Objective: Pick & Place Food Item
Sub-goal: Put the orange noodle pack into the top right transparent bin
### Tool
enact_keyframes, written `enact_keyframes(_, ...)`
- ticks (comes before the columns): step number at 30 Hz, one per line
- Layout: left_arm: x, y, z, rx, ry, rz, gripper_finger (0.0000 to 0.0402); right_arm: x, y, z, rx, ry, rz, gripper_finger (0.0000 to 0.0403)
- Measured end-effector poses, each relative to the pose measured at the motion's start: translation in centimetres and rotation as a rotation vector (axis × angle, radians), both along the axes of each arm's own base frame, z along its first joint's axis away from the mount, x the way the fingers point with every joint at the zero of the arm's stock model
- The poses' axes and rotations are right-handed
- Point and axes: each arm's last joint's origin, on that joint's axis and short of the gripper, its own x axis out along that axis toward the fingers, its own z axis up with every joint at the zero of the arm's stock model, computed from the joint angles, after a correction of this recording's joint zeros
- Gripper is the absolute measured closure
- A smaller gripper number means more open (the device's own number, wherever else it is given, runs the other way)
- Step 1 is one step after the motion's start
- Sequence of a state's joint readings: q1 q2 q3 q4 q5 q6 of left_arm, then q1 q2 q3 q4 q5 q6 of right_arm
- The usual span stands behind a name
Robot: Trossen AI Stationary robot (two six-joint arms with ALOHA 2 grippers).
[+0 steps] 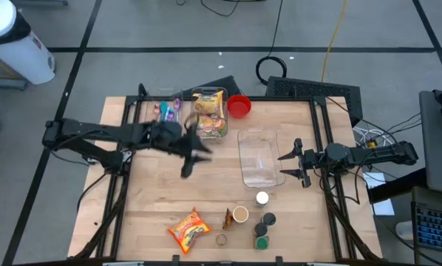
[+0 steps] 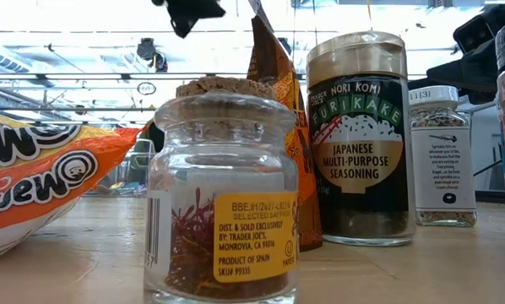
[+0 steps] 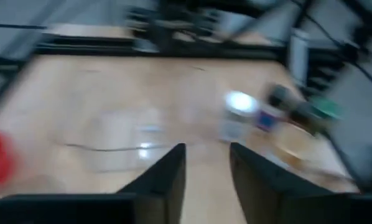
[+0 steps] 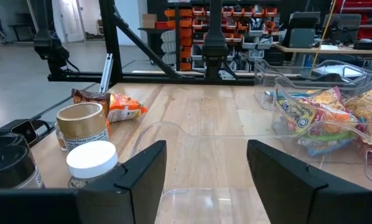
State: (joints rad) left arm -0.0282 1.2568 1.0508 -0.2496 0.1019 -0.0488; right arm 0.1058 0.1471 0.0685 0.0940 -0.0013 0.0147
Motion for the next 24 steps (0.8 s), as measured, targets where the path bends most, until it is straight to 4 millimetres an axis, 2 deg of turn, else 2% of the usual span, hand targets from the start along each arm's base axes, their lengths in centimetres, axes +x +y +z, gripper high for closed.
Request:
enact_keyframes(5,-1.3,-4.7,-1.1,0.039,0.128,-0.228,0.0201,0.0,0.0,0.0,0.0,0.0,0.0,0.0184)
enact_keyframes(8,-2.4,-6.9,-1.9,0.038,0.229,-0.278,0.0177,0.0,0.0,0.0,0.0,0.0,0.0,0.0184)
enact_keyframes(15,-3.4,-11.8,-4.0,-0.033,0.381,-0.203,0.0159,0.0,0.0,0.0,0.0,0.0,0.0,0.0187)
enact_keyframes(18,-3.6,-13.6,-5.7,-0.031,0.465,-0.159,0.0158,0.0,0.0,0.0,0.0,-0.001,0.0,0.0184)
enact_keyframes(24,-3.0,-16.4,-8.7,-0.144,0.574,-0.036,0.0158,0.0,0.0,0.0,0.0,0.0,0.0,0.0186)
